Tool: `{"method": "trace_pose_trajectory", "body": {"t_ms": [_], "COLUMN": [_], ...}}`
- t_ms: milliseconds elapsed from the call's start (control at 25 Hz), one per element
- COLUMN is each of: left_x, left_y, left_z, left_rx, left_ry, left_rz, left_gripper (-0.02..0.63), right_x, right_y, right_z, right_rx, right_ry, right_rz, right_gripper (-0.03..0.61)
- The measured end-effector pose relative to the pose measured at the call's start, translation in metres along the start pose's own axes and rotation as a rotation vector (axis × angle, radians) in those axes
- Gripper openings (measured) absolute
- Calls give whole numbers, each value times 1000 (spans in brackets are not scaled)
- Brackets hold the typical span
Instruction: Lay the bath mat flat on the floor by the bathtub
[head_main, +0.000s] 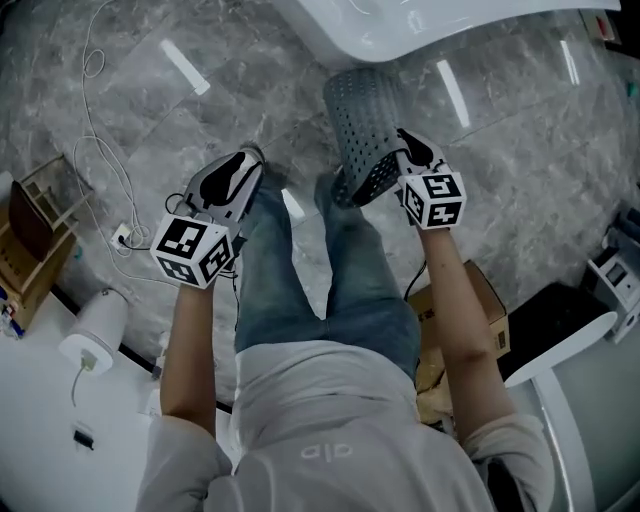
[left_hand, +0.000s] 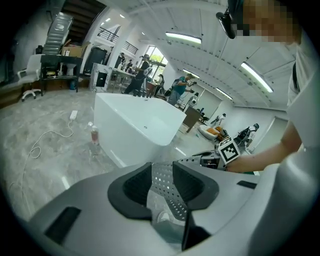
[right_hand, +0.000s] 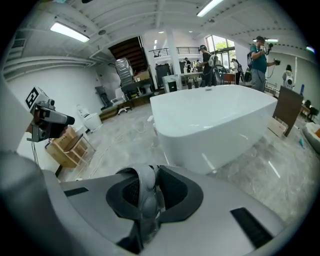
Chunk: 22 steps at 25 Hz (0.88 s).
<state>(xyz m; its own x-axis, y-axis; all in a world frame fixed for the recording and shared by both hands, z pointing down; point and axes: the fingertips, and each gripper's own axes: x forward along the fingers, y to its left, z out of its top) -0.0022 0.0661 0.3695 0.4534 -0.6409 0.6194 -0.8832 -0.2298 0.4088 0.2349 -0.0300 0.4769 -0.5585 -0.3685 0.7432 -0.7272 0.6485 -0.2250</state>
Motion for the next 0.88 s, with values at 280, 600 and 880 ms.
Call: {"method": "trace_pose_trajectory", "body": {"t_ms": [280, 600, 880], "left_x": [39, 100, 156], "left_y": [61, 115, 157], "left_z": [-59, -140, -191], "left_rx": [-47, -34, -73], "left_ry": [28, 155, 216], "left_rz": [-5, -86, -141], "left_gripper": [167, 210, 247], "right_x": [95, 194, 267], "right_y": [17, 17, 15], "right_z": [-50, -95, -113], "right_rx": [20, 114, 191], "right_ry": [40, 48, 45], "right_rz": [9, -31, -50], "right_gripper": [52, 54, 61]}}
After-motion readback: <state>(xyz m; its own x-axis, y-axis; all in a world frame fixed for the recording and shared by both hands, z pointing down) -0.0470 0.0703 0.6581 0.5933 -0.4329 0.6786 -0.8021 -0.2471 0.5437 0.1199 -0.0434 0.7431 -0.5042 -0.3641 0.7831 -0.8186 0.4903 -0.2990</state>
